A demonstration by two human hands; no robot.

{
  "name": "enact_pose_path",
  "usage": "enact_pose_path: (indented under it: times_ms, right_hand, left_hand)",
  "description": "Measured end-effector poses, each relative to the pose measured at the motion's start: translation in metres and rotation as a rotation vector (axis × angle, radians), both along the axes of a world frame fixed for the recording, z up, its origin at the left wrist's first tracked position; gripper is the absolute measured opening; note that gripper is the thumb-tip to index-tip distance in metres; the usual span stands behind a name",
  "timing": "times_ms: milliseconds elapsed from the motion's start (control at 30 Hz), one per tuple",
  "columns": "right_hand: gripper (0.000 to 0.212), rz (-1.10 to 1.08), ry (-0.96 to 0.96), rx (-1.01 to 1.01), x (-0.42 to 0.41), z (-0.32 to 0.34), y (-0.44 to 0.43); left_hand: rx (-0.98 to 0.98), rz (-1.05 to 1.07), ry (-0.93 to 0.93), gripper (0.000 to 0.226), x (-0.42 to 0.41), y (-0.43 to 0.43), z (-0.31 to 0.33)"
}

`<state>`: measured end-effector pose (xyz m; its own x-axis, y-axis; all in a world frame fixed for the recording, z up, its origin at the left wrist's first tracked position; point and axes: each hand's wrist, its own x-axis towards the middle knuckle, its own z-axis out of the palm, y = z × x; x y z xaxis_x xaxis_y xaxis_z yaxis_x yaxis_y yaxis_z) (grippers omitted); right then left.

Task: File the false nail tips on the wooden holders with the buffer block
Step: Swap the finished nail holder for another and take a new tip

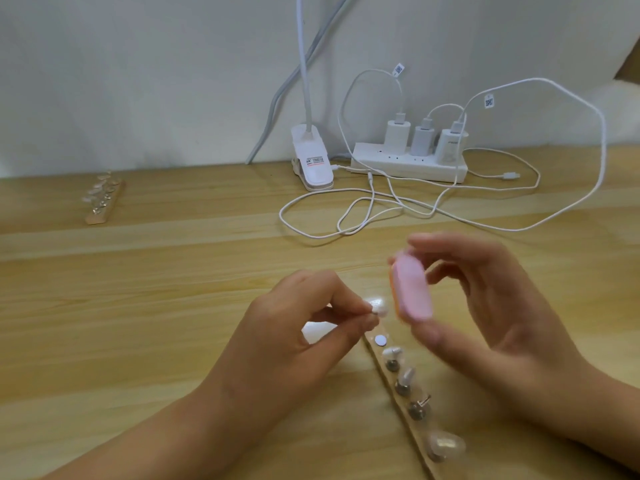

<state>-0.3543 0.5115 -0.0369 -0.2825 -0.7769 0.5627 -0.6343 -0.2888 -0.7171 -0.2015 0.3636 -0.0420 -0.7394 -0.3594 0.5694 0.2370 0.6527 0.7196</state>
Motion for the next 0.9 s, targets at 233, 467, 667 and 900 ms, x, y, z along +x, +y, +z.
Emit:
enact_pose_path:
  times_ms: [233,467,667,900]
  right_hand:
    - [0.043,-0.060,0.000,0.054,0.000,0.005,-0.004]
    - [0.053,-0.090,0.068,0.057,-0.003,0.007,-0.006]
    - [0.027,-0.084,0.115,0.026,-0.004,0.003,-0.005]
    - [0.028,-0.046,0.235,0.018,-0.001,0.003,-0.005]
  left_hand:
    - [0.107,-0.002,-0.024,0.005,0.000,-0.003,0.000]
    - [0.042,-0.003,-0.024,0.006,0.000,0.000,0.003]
    - [0.049,0.006,-0.086,0.009,0.002,0.002,0.006]
    - [0.079,-0.012,-0.114,0.007,0.001,0.002,0.007]
